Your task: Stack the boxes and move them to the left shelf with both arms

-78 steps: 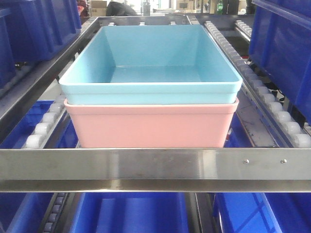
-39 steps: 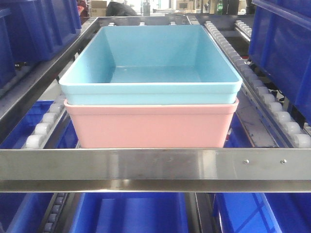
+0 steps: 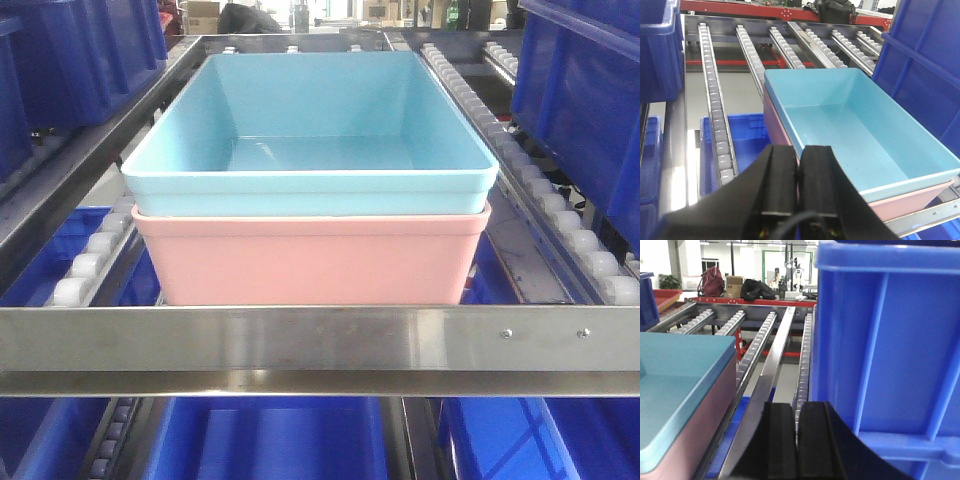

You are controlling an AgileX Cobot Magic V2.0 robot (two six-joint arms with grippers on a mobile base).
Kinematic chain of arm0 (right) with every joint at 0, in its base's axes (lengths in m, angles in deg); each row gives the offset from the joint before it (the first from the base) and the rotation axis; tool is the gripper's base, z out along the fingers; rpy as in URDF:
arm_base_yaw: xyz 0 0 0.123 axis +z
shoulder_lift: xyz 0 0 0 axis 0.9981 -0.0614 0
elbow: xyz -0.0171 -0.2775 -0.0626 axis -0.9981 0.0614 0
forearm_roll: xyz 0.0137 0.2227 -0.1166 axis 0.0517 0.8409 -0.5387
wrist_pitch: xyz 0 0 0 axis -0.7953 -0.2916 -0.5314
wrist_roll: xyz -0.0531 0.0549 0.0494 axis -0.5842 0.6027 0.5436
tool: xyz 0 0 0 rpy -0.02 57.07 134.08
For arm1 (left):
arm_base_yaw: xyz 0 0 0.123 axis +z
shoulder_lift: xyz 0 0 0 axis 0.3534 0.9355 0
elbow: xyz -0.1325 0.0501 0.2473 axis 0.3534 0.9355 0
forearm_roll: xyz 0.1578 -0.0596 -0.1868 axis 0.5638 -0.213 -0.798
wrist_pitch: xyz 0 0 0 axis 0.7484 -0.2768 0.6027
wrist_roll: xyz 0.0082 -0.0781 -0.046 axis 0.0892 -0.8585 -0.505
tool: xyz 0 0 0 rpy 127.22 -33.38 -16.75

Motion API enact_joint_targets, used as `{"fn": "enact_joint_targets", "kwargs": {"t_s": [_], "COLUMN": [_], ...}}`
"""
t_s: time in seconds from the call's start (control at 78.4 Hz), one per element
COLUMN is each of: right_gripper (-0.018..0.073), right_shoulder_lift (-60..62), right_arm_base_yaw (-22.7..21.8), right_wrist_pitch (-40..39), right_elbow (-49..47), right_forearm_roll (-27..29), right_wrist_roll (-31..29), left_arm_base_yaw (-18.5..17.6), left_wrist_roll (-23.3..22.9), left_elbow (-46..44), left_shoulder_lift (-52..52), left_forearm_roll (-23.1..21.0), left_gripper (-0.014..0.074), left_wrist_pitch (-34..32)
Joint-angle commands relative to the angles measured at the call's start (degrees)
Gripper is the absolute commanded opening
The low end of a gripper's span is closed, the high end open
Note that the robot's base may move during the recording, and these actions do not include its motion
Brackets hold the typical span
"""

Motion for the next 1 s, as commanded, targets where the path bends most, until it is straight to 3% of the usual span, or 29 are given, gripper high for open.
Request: {"fn": "enact_joint_targets", "kwargs": {"t_s": [0.0, 0.102, 0.23, 0.983], "right_gripper": [0.0050, 0.0050, 0.0050, 0.0050], "right_shoulder_lift": [2.32, 6.65, 12.06, 11.91], "right_arm_base_yaw": [-0.34, -0.34, -0.34, -0.27], "right_wrist_pitch": [-5.50, -5.44, 1.25, 0.80], "right_elbow": [1.01, 4.23, 4.07, 4.07], "right_forearm_roll": [0.35, 0.35, 0.35, 0.35], "right_wrist_roll": [-0.85, -0.85, -0.85, -0.85], "left_arm_base_yaw": [-0.22, -0.22, -0.22, -0.22], "left_wrist_roll": [-0.14, -0.14, -0.14, -0.14], "left_elbow": [-1.69, -1.69, -1.69, -1.69], "left_shoulder_lift": [0.16, 0.16, 0.16, 0.16], "left_forearm_roll": [0.54, 0.54, 0.54, 0.54], "left_gripper": [-0.0001, -0.0001, -0.0001, -0.0001], "left_wrist_pitch": [-4.75, -4.75, -4.75, -4.67]}}
